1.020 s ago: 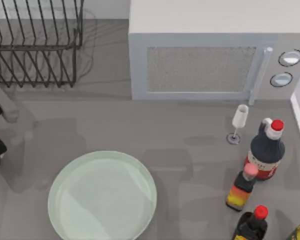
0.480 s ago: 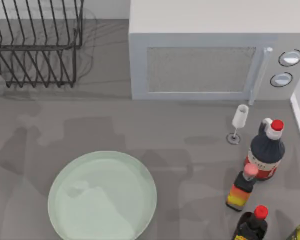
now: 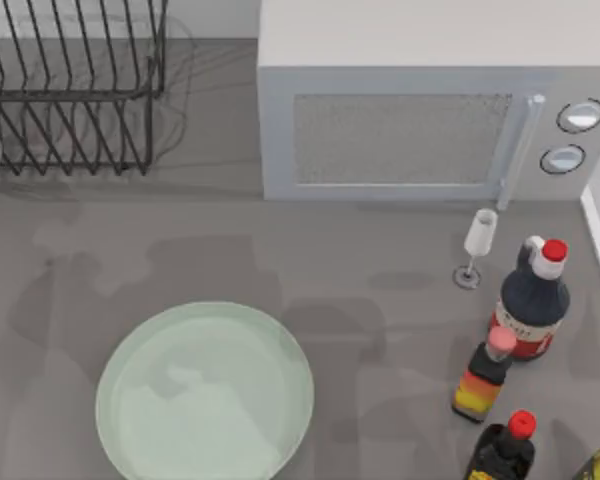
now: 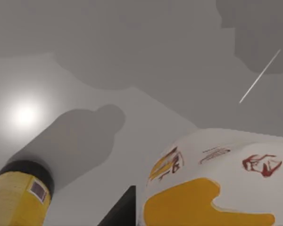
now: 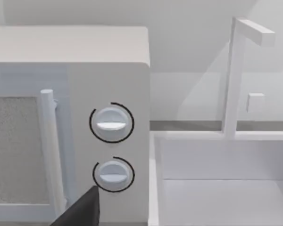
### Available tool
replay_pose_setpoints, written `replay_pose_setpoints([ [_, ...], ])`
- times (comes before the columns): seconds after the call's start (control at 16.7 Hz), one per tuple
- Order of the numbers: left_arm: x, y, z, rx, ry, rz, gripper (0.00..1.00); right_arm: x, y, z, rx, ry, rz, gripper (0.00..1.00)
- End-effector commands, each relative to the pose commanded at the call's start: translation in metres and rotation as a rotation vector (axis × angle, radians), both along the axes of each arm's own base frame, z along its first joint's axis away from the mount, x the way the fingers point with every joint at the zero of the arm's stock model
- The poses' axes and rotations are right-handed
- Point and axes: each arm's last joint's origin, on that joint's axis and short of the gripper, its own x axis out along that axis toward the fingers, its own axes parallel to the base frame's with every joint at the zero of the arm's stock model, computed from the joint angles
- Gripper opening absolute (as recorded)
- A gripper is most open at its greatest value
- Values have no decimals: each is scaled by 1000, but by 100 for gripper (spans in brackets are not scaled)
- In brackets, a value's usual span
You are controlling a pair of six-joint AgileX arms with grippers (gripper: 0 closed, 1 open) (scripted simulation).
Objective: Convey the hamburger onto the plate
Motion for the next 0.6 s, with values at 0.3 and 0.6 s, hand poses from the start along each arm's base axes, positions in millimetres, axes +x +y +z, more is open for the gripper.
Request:
replay_pose_setpoints([
  [0.3, 1, -31, -1, 5, 26, 57, 0, 0, 0, 0, 0, 0, 0, 100],
  [0.6, -8, -99, -2, 37, 66, 263, 0, 0, 0, 0, 0, 0, 0, 100],
])
